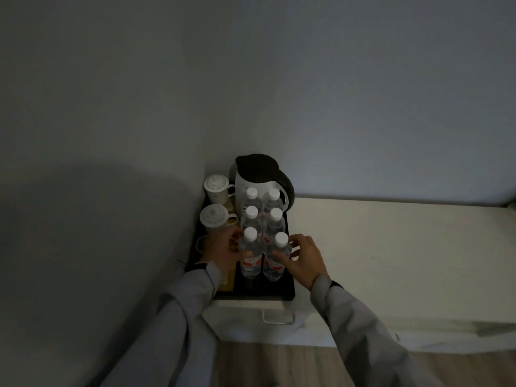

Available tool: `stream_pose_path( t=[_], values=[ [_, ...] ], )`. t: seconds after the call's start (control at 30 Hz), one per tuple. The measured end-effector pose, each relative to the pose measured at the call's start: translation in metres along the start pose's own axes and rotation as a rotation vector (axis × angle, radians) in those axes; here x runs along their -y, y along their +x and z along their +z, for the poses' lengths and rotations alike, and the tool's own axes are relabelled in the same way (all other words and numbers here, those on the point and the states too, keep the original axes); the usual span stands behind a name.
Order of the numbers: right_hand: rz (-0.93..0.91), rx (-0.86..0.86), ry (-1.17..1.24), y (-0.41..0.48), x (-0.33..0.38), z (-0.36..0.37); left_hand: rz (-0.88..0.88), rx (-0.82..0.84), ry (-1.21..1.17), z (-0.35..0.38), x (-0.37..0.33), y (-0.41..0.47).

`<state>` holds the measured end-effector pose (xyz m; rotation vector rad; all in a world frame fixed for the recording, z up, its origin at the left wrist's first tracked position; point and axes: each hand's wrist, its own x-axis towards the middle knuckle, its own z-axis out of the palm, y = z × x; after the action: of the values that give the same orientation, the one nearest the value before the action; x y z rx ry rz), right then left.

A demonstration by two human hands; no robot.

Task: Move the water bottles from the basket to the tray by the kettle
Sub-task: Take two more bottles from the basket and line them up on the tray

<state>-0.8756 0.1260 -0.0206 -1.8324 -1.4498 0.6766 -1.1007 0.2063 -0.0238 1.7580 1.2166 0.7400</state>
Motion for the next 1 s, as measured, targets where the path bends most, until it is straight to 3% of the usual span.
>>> stream_pose_path(
  t=[0.47,0.83,1.0],
  values=[
    [-0.077,0.093,-0.007,0.013,0.001,0.0,0.04,-0.094,0.056,0.005,0.0,-0.002],
    [-0.022,0.085,0.0,0.013,0.004,0.008,0.086,0.029,0.131,-0.004,-0.004,0.007],
    [-0.007,0.066,-0.008,0.011,0.011,0.009,0.131,-0.033,0.145,0.005,-0.005,0.002]
  ],
)
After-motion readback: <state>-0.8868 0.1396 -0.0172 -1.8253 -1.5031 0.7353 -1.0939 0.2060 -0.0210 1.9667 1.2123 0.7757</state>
